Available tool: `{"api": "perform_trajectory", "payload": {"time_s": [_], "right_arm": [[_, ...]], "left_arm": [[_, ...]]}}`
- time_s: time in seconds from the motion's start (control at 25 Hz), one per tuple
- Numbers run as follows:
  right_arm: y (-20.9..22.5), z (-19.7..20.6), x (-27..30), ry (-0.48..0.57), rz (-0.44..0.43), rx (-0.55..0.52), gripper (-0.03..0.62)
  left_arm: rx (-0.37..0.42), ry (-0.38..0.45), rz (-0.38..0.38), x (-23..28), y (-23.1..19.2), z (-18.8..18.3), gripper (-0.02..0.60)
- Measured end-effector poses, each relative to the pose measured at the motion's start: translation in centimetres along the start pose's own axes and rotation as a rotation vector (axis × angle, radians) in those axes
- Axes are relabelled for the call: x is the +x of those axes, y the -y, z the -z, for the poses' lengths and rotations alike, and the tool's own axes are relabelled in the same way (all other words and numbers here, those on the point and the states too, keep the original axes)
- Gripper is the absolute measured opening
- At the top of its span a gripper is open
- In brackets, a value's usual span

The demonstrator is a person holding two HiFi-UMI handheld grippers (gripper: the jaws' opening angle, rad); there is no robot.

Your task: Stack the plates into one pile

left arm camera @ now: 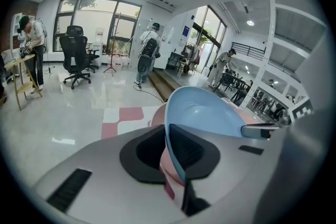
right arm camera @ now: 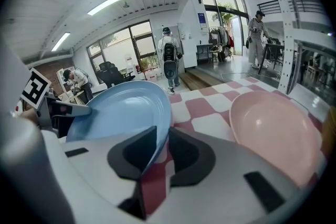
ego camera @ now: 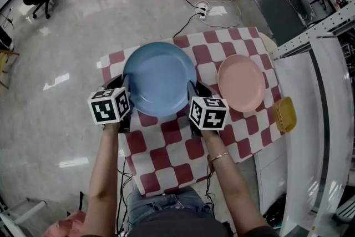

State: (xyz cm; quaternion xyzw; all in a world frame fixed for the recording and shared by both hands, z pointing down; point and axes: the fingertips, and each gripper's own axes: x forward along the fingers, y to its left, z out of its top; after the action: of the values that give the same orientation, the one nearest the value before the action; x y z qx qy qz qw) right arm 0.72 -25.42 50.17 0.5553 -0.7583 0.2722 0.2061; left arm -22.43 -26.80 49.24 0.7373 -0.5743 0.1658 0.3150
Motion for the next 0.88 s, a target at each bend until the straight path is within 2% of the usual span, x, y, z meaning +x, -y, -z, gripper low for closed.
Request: {"api": "perform_trajectory", "payload": {"time_s": [0.36,0.68,0.88], "right_arm": [[0.4,-0.4,1.8,-0.009,0.018,-0.036,0.078],[0.3,-0.3,2.6,-0.009,0.023,-0.062,0.078],[0.4,-0.1,3.0,-0.014,0.026,-0.063,0.08]], "left_arm": [[0.021,0.001,-0.018,1.7,-0.8,0.2,0.044],[0.111,-0.001,-0.062,2.6,-1.2,0.5,0.059],[0.122,-0.001,-0.074,3.1,-1.5,0.8,0.063]]}}
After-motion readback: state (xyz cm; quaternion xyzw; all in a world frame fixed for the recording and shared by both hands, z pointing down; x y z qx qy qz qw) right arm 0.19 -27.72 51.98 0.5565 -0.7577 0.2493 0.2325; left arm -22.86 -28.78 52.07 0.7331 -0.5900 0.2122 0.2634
